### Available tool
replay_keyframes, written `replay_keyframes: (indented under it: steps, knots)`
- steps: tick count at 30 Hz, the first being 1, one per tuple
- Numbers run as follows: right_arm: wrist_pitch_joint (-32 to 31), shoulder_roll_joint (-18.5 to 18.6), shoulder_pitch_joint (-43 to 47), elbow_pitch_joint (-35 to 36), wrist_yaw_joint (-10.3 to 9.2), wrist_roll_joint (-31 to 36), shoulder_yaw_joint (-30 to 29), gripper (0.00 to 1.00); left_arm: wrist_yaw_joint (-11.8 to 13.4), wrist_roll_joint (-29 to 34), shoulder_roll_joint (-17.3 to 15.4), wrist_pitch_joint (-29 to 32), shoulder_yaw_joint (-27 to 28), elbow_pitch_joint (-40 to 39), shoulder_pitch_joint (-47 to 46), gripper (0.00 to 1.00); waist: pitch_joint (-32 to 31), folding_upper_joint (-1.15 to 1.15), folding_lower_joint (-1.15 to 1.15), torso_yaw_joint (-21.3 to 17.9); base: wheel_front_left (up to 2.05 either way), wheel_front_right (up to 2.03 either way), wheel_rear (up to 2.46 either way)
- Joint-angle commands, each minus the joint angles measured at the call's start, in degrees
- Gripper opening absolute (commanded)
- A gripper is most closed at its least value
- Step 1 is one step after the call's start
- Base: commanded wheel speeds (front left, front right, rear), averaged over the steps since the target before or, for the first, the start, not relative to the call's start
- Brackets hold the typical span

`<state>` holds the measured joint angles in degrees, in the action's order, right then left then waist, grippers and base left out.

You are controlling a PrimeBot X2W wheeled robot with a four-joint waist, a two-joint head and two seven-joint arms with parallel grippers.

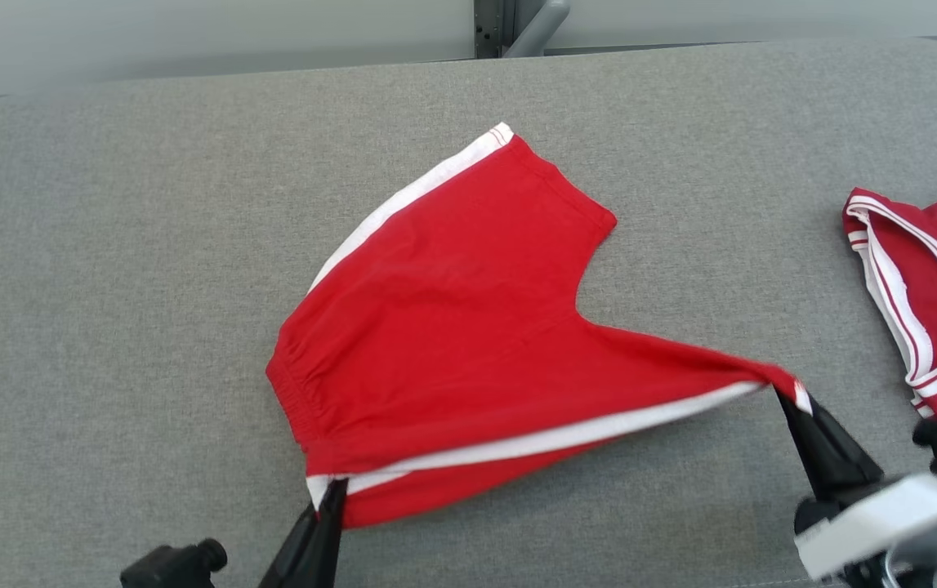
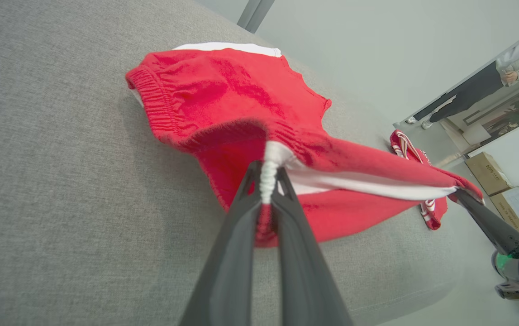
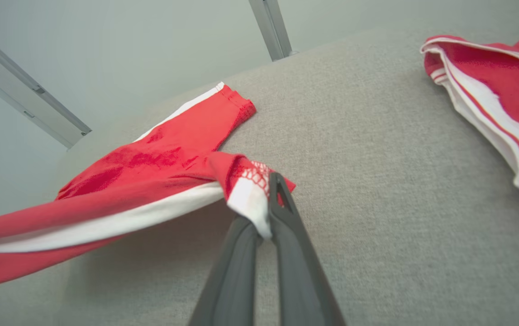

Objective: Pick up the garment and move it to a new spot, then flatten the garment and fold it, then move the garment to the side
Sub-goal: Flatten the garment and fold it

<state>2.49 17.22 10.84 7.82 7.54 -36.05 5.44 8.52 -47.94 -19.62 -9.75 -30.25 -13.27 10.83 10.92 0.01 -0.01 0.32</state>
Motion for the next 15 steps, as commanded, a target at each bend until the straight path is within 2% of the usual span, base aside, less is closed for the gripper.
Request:
replay_keyframes:
  steps: [1,5,9,13,14,15]
  knots:
    - [-1.07,0.16,-3.63,0.6,-0.11,0.15,0.15,0.0,0.71,-0.99,-0.79,0.67,0.95,-0.84,-1.48,0.0,0.7,-0.01,0.01,0.8,0.0,0.0,0.0]
    - [-5.2,1.07,-14.8,-1.5,-0.11,1.39,2.78,0.0,2.42,-0.78,-1.49,3.36,2.59,-2.6,-5.11,0.0,3.14,-0.01,0.01,2.33,0.0,0.0,0.0]
    - [-8.71,1.28,-25.86,-6.58,-0.11,1.26,4.37,0.0,2.4,-0.32,-0.76,6.0,2.71,-1.42,-11.9,0.0,5.64,-0.01,0.01,6.15,0.0,0.0,0.0]
    - [-12.73,2.55,-35.23,-12.88,-0.1,0.88,6.1,0.0,1.3,0.41,1.1,7.63,1.89,3.5,-19.69,0.0,8.0,-0.01,0.01,9.94,0.0,0.0,0.0]
    - [-13.9,2.94,-39.35,-16.55,-0.1,0.95,6.49,0.0,1.01,0.0,3.01,8.03,1.59,7.12,-23.42,0.0,8.88,-0.01,0.01,11.91,0.0,0.0,0.0]
    - [-14.37,3.16,-41.3,-18.58,-0.1,1.32,6.77,0.0,0.89,0.34,3.5,8.14,1.56,9.23,-25.16,0.0,9.12,-0.01,0.01,12.76,0.0,0.0,0.0]
